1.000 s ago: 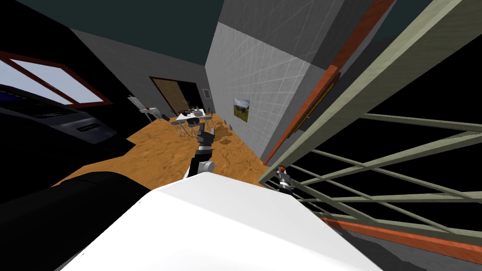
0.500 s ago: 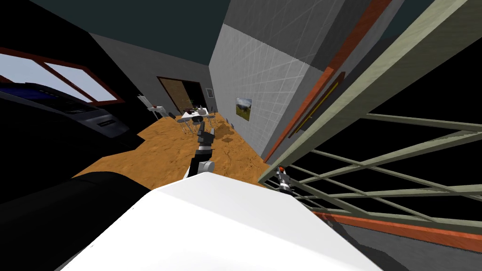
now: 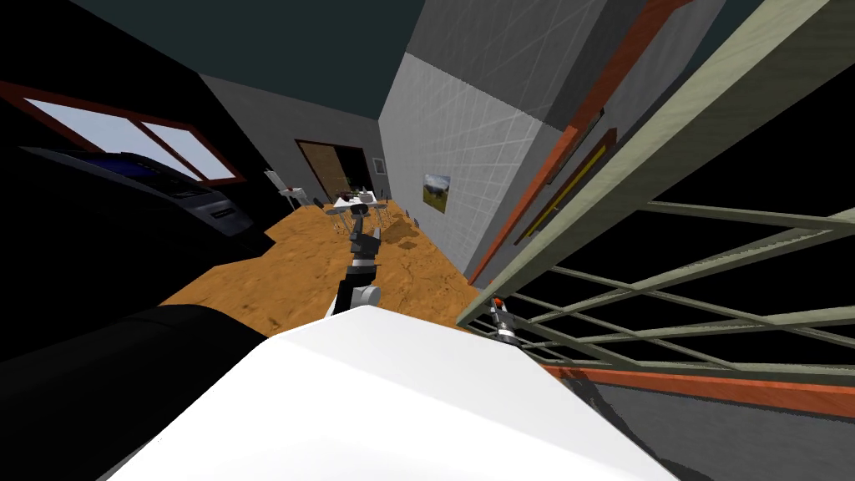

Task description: Pull the door open

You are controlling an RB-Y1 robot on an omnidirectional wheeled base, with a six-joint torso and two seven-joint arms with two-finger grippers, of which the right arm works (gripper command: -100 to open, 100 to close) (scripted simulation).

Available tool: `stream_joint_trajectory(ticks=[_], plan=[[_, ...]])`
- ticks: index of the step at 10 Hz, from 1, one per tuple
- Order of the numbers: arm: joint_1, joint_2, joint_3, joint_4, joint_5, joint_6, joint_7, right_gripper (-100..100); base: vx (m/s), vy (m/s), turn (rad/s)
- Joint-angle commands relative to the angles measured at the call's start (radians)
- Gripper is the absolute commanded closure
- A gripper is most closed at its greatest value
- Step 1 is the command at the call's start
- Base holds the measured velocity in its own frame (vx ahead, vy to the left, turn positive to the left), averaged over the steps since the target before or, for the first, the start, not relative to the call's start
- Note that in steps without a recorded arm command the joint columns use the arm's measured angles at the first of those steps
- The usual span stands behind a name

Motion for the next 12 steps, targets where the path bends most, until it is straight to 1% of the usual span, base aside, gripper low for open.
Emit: stream_joint_trajectory(ticks=[1, 2, 3, 4, 9, 10, 11, 12], plan=[[0.006, -0.014, 0.018, 0.000, 0.009, -0.019, -0.021, 100, -0.210, -0.031, 0.066], [0.005, -0.008, 0.011, -0.003, 0.006, -0.007, -0.010, 100, -0.092, -0.009, 0.019], [0.019, -0.022, 0.032, -0.002, 0.016, -0.029, -0.030, 100, -0.159, -0.043, 0.137], [0.022, -0.026, 0.036, -0.002, 0.018, -0.035, -0.035, 100, -0.213, -0.035, 0.112], [0.057, -0.068, 0.086, -0.001, 0.044, -0.103, -0.086, 100, -0.187, -0.053, 0.098], [0.062, -0.075, 0.093, -0.001, 0.048, -0.112, -0.093, 100, -0.211, -0.043, 0.092], [0.057, -0.069, 0.089, -0.001, 0.046, -0.102, -0.087, 100, -0.092, -0.011, 0.021], [0.064, -0.075, 0.100, 0.008, 0.049, -0.118, -0.098, 100, -0.124, -0.044, 0.100]])
